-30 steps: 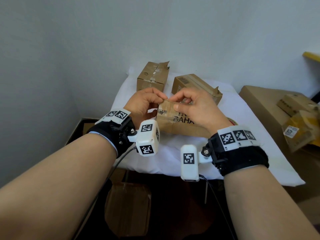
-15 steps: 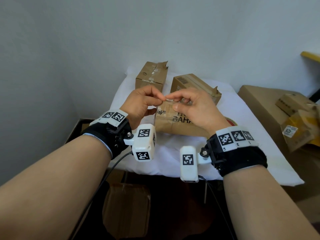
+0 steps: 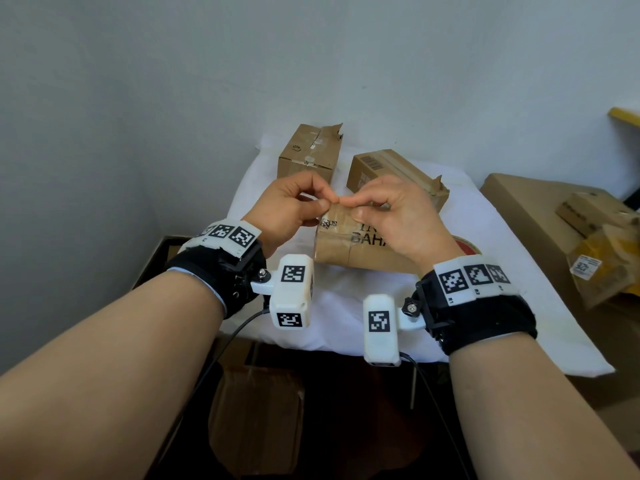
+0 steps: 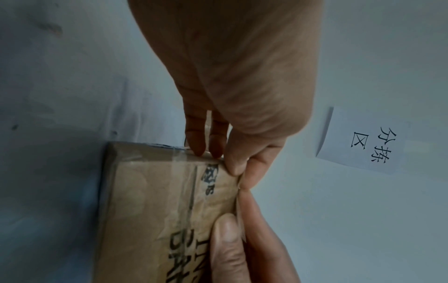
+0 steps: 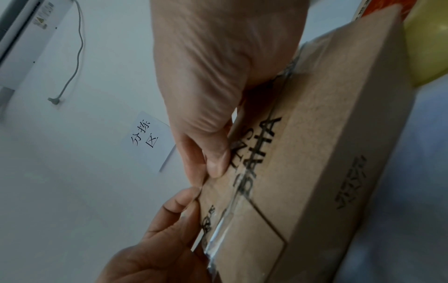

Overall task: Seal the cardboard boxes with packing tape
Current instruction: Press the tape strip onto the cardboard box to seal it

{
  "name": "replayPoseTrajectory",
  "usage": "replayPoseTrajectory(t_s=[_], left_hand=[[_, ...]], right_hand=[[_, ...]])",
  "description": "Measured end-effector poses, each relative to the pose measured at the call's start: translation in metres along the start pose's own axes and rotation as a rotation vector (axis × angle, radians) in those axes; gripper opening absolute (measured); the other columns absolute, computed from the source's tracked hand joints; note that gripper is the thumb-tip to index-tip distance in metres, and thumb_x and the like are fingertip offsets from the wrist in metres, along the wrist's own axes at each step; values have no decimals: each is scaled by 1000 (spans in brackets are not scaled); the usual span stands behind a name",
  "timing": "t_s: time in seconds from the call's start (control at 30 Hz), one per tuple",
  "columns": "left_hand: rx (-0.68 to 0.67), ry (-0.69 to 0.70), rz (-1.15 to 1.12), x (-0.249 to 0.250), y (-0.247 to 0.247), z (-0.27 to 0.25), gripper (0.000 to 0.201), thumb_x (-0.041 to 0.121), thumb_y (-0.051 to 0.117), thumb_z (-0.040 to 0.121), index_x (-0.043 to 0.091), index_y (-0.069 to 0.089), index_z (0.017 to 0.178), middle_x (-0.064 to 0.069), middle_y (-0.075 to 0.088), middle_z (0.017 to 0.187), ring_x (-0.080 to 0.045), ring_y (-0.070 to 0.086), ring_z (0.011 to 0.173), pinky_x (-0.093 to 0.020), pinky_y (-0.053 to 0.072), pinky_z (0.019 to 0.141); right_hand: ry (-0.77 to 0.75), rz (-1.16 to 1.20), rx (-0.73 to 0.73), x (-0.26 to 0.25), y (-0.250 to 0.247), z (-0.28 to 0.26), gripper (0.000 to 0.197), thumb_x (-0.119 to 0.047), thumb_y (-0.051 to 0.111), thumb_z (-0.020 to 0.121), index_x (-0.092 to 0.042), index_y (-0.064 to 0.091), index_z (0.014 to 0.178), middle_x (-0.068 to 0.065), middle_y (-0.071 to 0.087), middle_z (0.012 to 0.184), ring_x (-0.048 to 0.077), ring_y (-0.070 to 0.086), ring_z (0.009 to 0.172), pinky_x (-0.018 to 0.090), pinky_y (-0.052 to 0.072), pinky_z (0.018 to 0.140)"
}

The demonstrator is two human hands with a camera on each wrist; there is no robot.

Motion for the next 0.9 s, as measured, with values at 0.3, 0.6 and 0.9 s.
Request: replayPoseTrajectory(t_s=[0.3, 0.6, 0.9], left_hand=[[-9, 47, 63, -5, -4, 1, 24, -5, 58, 93, 17, 69, 92, -8, 65, 96, -22, 59, 85, -34, 56, 78], [35, 2, 63, -5, -10, -2, 28, -10, 57, 89, 13, 72, 90, -19, 71, 106, -22, 65, 92, -42, 56, 88], [111, 32, 32, -2, -6, -2, 10, 5, 76, 84, 7, 68, 78, -14, 71, 84, -20, 67, 77, -33, 60, 76]], right_hand=[[-5, -23, 15, 2, 0, 1, 28, -7, 75, 89, -32, 79, 101, -13, 65, 99, 9, 63, 99, 32, 51, 94], [-85, -155, 2, 3, 2, 0, 36, -3, 66, 94, -34, 79, 106, -17, 62, 101, 22, 57, 110, 38, 48, 99], [-67, -90, -7, 0, -3, -3, 33, 4, 68, 90, -25, 82, 91, -13, 66, 100, 9, 59, 103, 21, 44, 93]])
Point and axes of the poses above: each hand's wrist, its own z-axis towards the middle knuckle, its own y-axis out of the palm, x = y × z, the point moved 5 cm from there along z, towards the middle knuckle
